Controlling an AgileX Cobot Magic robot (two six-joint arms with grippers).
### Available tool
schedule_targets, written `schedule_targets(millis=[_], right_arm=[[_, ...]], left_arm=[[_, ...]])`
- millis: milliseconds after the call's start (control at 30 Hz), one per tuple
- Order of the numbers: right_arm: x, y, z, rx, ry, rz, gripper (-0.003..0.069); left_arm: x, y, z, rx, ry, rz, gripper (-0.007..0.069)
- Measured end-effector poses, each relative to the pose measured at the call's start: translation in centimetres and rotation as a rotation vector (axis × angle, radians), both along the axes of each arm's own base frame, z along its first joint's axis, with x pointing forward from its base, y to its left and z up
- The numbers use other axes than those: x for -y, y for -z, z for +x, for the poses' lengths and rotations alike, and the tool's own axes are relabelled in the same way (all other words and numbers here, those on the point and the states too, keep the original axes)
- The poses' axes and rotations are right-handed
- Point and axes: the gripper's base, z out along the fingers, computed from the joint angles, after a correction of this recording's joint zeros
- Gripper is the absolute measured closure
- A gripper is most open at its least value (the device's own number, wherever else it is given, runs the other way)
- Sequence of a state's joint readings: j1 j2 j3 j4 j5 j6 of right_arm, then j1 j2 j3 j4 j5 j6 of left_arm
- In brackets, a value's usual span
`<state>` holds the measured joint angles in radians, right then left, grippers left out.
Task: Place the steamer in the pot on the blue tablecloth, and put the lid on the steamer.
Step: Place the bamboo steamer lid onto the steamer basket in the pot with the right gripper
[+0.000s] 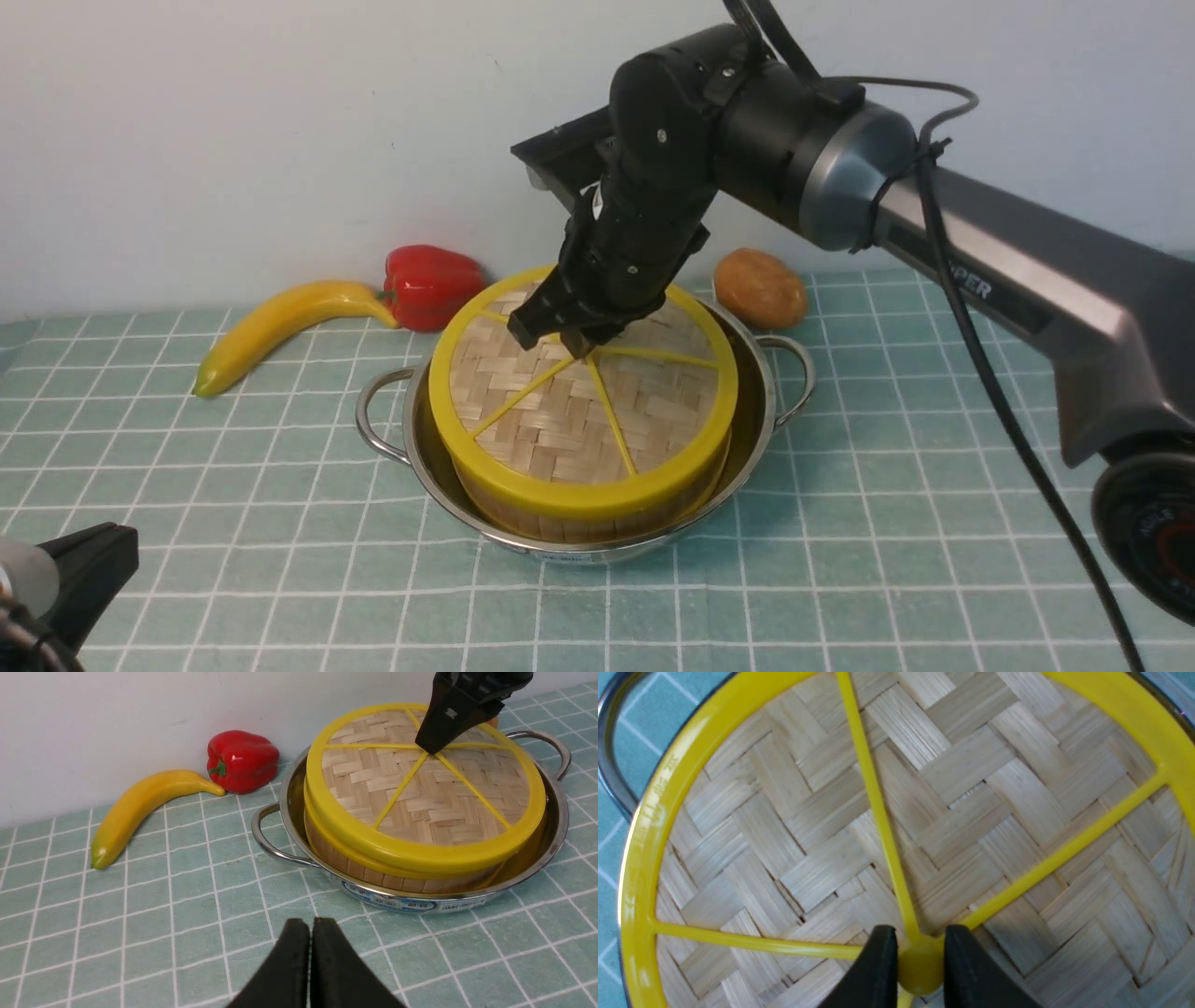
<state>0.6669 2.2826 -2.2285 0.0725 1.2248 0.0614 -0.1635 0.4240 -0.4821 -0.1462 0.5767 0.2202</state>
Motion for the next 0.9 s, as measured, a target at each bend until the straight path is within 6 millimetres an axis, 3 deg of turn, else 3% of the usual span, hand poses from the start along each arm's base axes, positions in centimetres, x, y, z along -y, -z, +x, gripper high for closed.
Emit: schedule_targets(millis=[467,900], right_arm=[[-0.4,1.7,0.6,-0.006,-0.012,-0.013,0.0521],[-0.6,0.7,0.8,0.005,-0.016,-0.007,0.0521]], left_arm=[[0.0,0.0,0.0,0.0,0.0,0.0,0.0622],[0.0,0.0,0.0,0.001,0.003,0.006,0.0622]])
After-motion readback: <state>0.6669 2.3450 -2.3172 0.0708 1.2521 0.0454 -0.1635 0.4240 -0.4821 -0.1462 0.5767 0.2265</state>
